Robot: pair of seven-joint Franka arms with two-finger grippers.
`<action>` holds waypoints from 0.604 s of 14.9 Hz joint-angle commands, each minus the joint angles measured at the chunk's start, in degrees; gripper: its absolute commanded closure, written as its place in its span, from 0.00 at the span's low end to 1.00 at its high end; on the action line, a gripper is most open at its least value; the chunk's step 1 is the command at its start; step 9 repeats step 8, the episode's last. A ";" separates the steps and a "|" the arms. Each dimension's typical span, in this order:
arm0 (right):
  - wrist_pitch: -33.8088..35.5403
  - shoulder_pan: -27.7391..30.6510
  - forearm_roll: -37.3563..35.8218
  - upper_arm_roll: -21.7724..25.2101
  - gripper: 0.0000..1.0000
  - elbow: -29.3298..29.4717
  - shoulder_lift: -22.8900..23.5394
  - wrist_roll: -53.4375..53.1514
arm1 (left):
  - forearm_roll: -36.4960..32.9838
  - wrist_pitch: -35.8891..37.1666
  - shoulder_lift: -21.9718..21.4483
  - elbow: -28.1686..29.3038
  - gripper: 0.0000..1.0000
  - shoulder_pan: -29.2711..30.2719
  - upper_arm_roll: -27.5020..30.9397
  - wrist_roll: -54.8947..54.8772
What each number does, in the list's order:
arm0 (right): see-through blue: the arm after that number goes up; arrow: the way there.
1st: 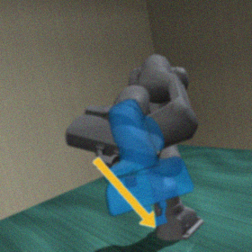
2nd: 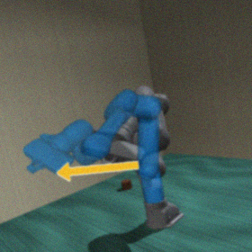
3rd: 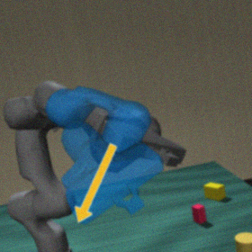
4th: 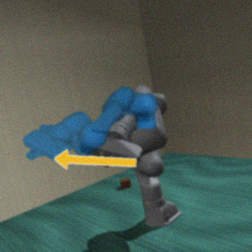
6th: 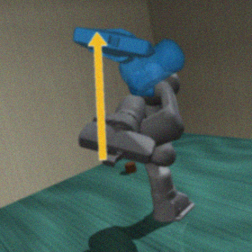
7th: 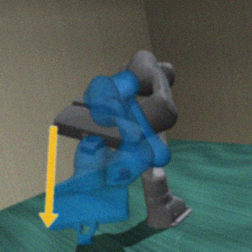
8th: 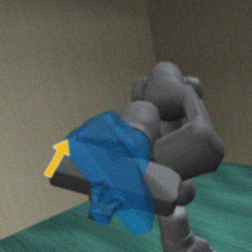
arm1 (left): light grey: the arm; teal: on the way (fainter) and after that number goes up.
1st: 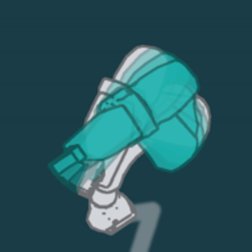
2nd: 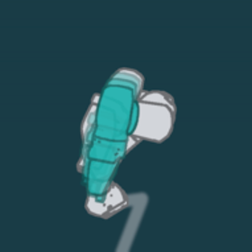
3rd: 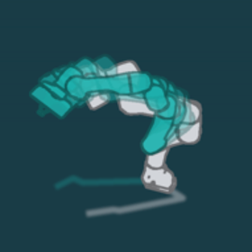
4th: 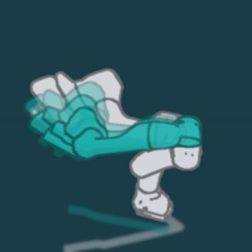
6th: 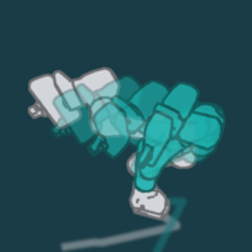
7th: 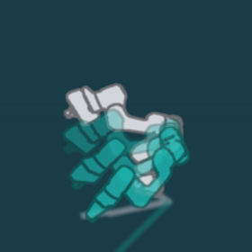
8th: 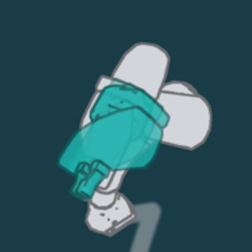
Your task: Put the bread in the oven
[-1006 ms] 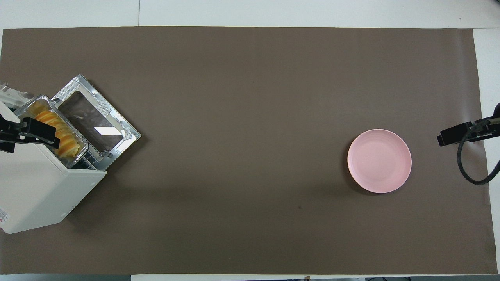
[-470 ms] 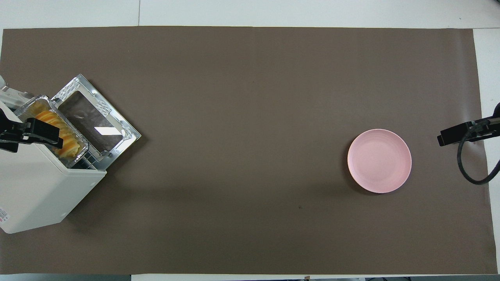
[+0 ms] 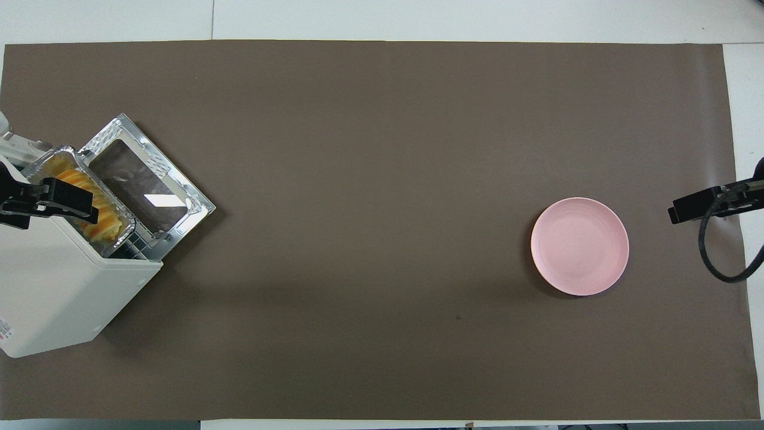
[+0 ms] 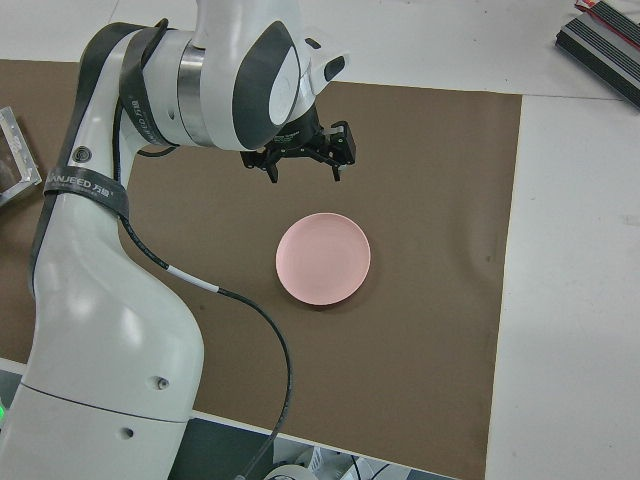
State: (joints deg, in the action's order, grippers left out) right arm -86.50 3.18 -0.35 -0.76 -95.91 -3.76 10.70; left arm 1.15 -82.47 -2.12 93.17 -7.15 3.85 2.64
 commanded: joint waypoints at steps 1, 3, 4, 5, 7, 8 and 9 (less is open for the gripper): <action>-0.16 0.33 0.00 -0.21 0.00 -0.86 -0.81 0.72 | 0.43 -1.64 -1.31 1.57 0.00 -0.32 0.20 -0.61; -0.16 0.33 0.00 -0.21 0.00 -0.86 -0.81 0.72 | 0.34 -4.61 -1.31 1.92 0.00 -0.24 0.20 -1.84; -0.16 0.33 0.00 -0.21 0.00 -0.86 -0.81 0.72 | 0.34 -5.24 -1.22 1.75 0.00 -0.24 0.20 -2.71; -0.16 0.33 0.00 -0.21 0.00 -0.86 -0.81 0.72 | 0.34 -5.24 -1.22 1.84 0.00 -0.24 0.20 -2.81; -0.16 0.33 0.00 -0.21 0.00 -0.86 -0.81 0.72 | 0.34 -5.51 -1.22 1.84 0.00 -0.32 0.20 -2.72; -0.16 0.33 0.00 -0.21 0.00 -0.86 -0.81 0.72 | 0.34 -5.51 -1.22 1.84 0.00 -0.32 0.20 -2.64; -0.16 0.33 0.00 -0.21 0.00 -0.86 -0.81 0.72 | 0.34 -5.51 -1.22 1.84 0.00 -0.32 0.20 -2.64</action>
